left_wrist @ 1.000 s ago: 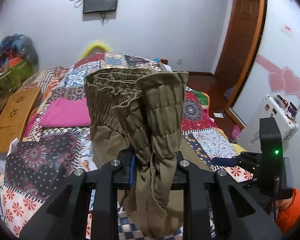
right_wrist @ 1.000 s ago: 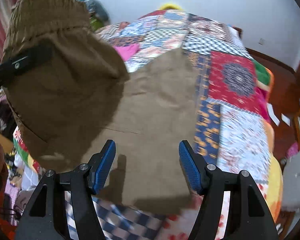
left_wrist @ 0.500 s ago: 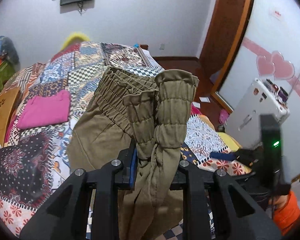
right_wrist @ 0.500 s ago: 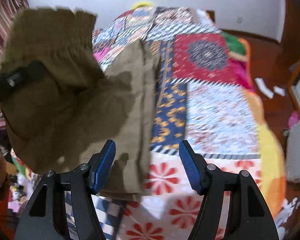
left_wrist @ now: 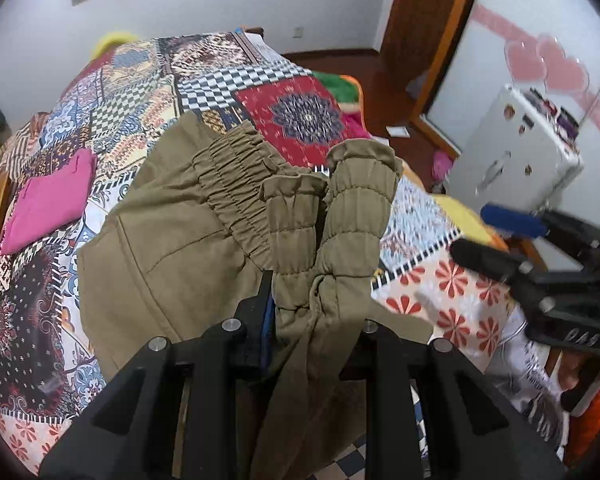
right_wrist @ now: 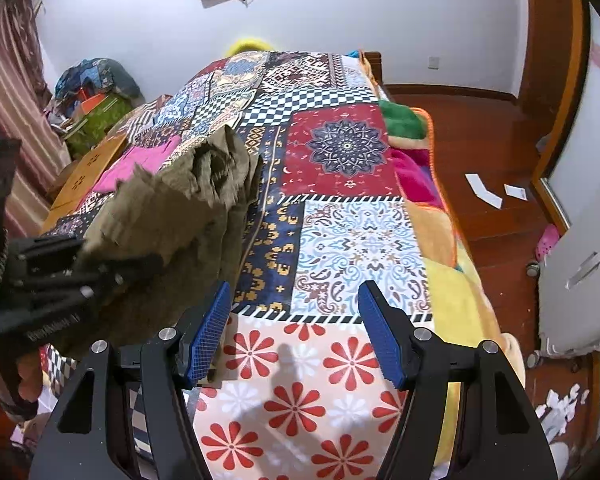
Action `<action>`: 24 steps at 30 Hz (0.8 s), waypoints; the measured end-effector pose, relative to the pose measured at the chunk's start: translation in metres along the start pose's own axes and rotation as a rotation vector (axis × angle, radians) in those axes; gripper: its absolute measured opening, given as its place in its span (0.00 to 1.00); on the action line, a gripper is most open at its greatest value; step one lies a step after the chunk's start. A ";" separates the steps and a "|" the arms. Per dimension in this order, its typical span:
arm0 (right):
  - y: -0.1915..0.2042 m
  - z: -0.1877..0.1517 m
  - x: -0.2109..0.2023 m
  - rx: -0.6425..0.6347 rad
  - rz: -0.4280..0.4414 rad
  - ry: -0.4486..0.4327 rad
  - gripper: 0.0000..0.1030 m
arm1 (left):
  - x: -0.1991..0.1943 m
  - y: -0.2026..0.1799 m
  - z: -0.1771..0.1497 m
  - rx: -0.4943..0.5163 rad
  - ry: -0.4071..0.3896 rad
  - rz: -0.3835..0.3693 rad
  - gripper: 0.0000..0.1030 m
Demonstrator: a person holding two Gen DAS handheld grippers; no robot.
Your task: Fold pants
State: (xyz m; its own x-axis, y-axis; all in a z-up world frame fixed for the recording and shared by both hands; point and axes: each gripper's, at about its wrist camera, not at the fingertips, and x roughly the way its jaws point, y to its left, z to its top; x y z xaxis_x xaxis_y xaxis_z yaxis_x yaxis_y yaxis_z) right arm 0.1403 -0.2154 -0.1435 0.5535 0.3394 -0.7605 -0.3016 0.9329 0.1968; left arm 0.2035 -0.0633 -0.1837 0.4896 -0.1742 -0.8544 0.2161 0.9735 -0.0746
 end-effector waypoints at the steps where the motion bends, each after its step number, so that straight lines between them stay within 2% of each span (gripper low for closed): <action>1: -0.001 0.000 -0.001 0.000 -0.002 -0.002 0.61 | 0.001 -0.001 -0.001 0.003 0.006 -0.002 0.21; 4: -0.002 0.001 -0.003 -0.006 -0.019 -0.010 0.61 | 0.004 0.000 -0.002 0.001 0.025 -0.004 0.23; 11: 0.003 0.007 -0.014 -0.028 -0.032 -0.039 0.61 | 0.001 0.004 -0.007 -0.032 0.047 -0.046 0.41; 13: 0.005 0.008 -0.017 -0.034 -0.033 -0.049 0.61 | -0.007 0.005 -0.010 -0.041 0.038 -0.084 0.60; 15: 0.009 0.012 -0.022 -0.042 -0.034 -0.067 0.60 | -0.016 0.005 -0.013 -0.056 0.018 -0.121 0.69; 21: 0.024 0.020 -0.027 -0.073 0.000 -0.099 0.61 | -0.048 0.018 -0.013 -0.070 -0.055 -0.102 0.69; 24: 0.037 0.025 -0.020 -0.090 0.042 -0.096 0.61 | -0.059 0.042 -0.012 -0.094 -0.096 -0.036 0.69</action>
State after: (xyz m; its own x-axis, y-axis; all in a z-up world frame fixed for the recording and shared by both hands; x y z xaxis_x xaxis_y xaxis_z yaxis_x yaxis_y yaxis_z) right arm 0.1370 -0.1843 -0.1057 0.6090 0.3922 -0.6894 -0.3926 0.9043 0.1676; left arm 0.1741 -0.0107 -0.1427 0.5625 -0.2179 -0.7976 0.1565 0.9753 -0.1560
